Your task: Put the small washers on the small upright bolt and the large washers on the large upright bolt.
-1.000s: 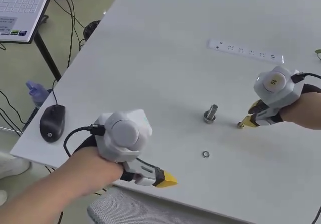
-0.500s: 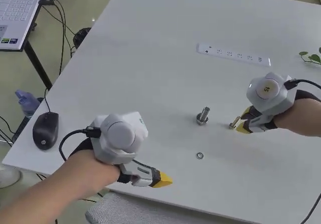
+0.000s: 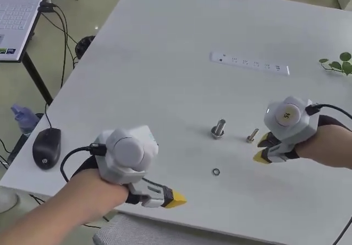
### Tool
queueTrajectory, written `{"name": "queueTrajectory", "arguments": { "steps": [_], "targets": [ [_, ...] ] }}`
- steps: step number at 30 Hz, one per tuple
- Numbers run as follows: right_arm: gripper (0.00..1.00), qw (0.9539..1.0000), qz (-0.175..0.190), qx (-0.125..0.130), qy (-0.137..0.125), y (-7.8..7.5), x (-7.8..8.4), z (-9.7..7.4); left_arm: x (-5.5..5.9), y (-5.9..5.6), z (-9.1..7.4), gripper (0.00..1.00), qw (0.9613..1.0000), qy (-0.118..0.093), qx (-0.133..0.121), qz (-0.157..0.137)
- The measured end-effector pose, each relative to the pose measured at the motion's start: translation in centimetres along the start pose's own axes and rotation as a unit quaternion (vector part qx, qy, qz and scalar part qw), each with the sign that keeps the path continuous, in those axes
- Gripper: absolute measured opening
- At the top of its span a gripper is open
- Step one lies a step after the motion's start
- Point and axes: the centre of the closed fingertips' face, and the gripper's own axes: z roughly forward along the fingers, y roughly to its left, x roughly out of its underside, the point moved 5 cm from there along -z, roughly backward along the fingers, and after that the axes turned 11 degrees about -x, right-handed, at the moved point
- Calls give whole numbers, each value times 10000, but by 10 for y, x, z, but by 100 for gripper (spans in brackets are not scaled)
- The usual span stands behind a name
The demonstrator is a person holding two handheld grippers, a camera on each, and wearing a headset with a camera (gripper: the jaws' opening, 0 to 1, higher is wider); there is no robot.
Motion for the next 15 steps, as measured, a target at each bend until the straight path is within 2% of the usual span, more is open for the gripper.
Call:
{"name": "queueTrajectory", "arguments": {
  "steps": [3, 4, 6, 15],
  "targets": [
    [24, 10000, 2, -26, 9, 1, 2, 1, -4, 4, -1, 81, 9998, -124, -111, 48],
    [24, 10000, 8, -42, 14, 2, 3, 2, -4, 1, -1, 76, 10000, -61, 16, 3],
    [24, 10000, 21, -65, 36, 3, 5, 3, -3, 3, 0, 77, 10000, -42, -72, 8],
    [24, 9999, -14, -134, 19, 8, 4, 9, -3, 0, 0, 74, 10000, -33, -21, -20]
  ]
}}
